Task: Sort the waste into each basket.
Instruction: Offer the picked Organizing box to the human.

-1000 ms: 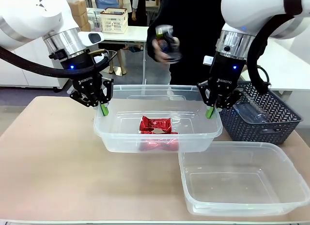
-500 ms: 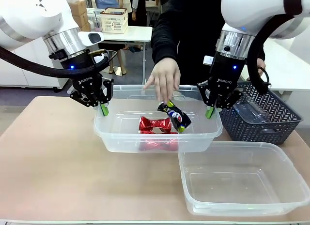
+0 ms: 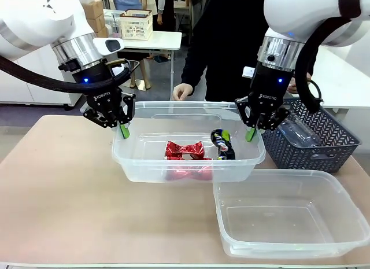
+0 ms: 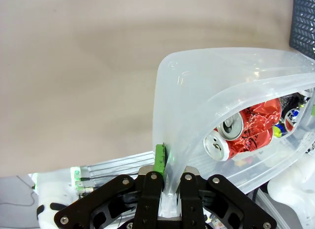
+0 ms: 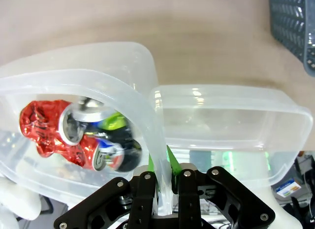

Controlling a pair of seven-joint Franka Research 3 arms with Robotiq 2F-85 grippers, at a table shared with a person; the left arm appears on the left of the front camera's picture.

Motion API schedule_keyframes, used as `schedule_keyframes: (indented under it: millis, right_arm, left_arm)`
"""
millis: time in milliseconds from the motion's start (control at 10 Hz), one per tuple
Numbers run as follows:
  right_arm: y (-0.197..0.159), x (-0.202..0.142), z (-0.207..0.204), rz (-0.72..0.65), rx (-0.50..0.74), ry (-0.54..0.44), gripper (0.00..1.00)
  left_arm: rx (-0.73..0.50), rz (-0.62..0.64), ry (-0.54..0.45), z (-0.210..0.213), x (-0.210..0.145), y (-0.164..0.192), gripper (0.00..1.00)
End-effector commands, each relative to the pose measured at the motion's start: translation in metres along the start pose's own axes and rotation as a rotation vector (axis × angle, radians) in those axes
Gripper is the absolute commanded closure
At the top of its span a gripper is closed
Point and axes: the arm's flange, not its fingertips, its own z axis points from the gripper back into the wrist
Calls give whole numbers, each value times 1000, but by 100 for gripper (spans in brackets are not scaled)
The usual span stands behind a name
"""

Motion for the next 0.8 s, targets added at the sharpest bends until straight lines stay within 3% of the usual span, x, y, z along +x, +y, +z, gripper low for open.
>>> schedule_keyframes:
  millis: [0, 600, 700]
  right_arm:
    - [-1, -1, 0, -16, 4, 1, 95]
    - [0, 0, 0, 0, 0, 0, 95]
    - [5, 26, 15, 52, -3, 40, 95]
  left_arm:
    - [-20, -17, -2, 7, 1, -1, 95]
    - [0, 0, 0, 0, 0, 0, 95]
    - [-7, -17, 20, 14, 20, -4, 95]
